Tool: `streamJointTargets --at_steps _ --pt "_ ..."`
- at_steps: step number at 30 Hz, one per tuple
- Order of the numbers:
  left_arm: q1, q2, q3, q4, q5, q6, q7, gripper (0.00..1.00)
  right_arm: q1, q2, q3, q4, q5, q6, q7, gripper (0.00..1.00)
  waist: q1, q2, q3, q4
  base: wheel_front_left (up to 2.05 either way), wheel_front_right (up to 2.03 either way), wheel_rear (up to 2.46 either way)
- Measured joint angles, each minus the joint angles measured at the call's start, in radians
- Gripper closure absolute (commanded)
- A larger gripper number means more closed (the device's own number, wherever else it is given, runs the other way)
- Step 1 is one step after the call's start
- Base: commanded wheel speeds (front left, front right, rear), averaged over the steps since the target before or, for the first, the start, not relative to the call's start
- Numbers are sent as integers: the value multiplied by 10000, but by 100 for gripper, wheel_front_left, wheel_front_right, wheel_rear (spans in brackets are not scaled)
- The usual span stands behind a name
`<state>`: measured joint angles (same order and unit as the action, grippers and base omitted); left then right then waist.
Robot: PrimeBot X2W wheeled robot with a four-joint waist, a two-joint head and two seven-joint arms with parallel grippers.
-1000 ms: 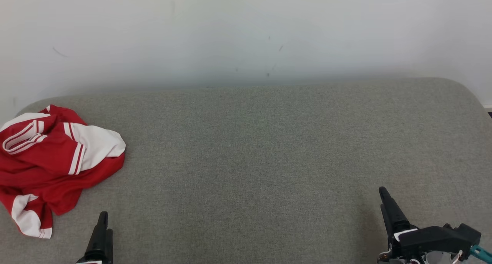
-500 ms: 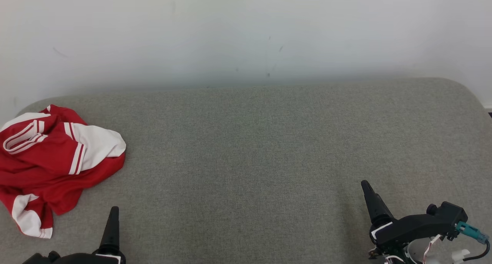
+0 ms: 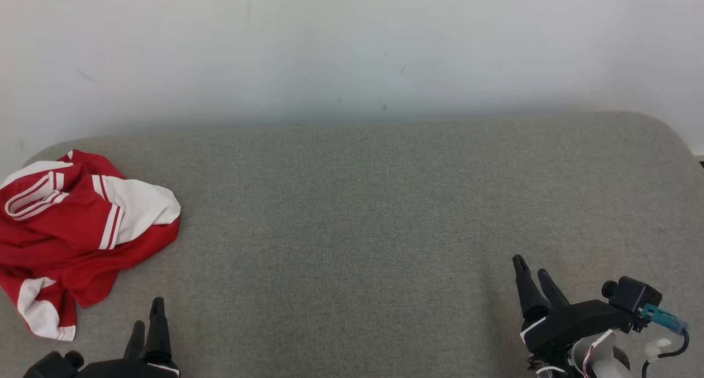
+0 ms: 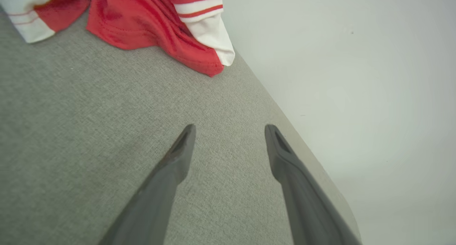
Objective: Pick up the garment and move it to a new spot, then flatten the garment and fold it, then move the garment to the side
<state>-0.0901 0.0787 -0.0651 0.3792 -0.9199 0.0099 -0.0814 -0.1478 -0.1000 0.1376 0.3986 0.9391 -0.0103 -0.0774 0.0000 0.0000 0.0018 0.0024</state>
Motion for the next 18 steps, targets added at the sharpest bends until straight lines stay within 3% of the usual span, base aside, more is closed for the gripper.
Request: streamJointTargets --at_steps 18 --pt "-239 -33 -115 311 2995 431 -491 0 -578 -127 585 779 -2382 -428 -642 0 0 0 -4 11 0 0 0"
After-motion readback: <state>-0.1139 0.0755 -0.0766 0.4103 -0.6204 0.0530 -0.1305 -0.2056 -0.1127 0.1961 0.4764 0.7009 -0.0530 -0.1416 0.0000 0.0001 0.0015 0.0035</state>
